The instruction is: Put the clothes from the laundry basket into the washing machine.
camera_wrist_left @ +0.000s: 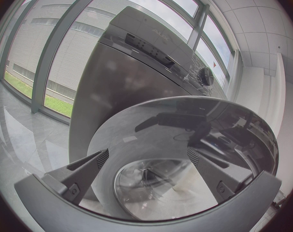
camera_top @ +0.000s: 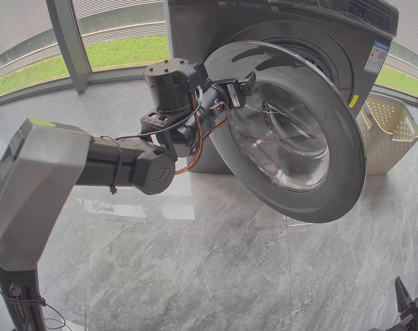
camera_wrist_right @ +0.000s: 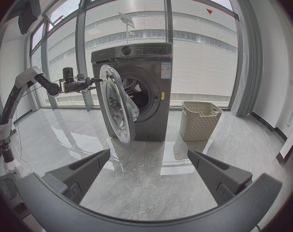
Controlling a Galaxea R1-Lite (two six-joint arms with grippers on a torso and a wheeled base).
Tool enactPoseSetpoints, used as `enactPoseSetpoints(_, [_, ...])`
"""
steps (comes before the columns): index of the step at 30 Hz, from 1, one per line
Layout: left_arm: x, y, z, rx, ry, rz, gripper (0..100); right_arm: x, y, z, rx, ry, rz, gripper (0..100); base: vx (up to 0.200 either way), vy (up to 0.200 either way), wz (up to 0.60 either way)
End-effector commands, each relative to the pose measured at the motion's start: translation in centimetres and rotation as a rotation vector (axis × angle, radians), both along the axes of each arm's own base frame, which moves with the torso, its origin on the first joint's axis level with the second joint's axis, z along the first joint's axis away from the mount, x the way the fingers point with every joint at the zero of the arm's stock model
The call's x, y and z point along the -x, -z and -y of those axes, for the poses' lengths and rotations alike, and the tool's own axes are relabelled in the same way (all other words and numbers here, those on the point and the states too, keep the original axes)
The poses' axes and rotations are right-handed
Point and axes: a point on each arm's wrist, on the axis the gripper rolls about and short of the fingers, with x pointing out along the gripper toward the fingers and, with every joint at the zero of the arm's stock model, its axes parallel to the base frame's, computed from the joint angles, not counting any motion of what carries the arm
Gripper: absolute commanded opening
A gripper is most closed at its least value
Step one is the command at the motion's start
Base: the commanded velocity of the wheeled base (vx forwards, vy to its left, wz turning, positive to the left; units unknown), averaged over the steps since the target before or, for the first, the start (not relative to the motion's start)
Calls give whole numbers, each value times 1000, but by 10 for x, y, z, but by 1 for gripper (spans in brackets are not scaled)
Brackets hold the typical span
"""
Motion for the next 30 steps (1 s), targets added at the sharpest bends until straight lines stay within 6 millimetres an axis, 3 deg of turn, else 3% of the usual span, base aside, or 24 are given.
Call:
enactPoseSetpoints(1, [-26,17,15,26,-40,-13,100,-1,5,0,-1,-1,-6,100,0,0,0])
enactPoseSetpoints(9, [-36,16,27,39,-51,-5,100,-1,5,0,-3,-1,-7,100,0,0,0])
enactPoseSetpoints(12, [-34,17,26,32,-51,-14,100,-1,5,0,-3,-1,-7,100,0,0,0])
enactPoseSetpoints(15, [-20,12,20,13,-45,-41,100,-1,5,0,-4,-1,-7,100,0,0,0])
enactPoseSetpoints(17, [9,10,7,-39,-29,-97,100,-1,5,0,-4,-1,-7,100,0,0,0])
enactPoseSetpoints(18, [9,10,7,-39,-29,-97,100,-1,5,0,-4,-1,-7,100,0,0,0])
enactPoseSetpoints(19, [34,13,-8,-82,-12,-140,100,-1,5,0,-6,-1,-7,100,0,0,0])
enactPoseSetpoints(23, [98,27,-48,-178,43,-234,100,-1,5,0,-4,-1,-7,100,0,0,0])
enactPoseSetpoints(24, [98,27,-48,-178,43,-234,100,-1,5,0,-4,-1,-7,100,0,0,0])
enactPoseSetpoints(26, [148,32,-89,-206,81,-261,100,-1,5,0,-4,-1,-7,100,0,0,0])
enactPoseSetpoints(30, [201,39,-138,-220,73,-248,100,-1,5,0,-4,-1,-7,100,0,0,0])
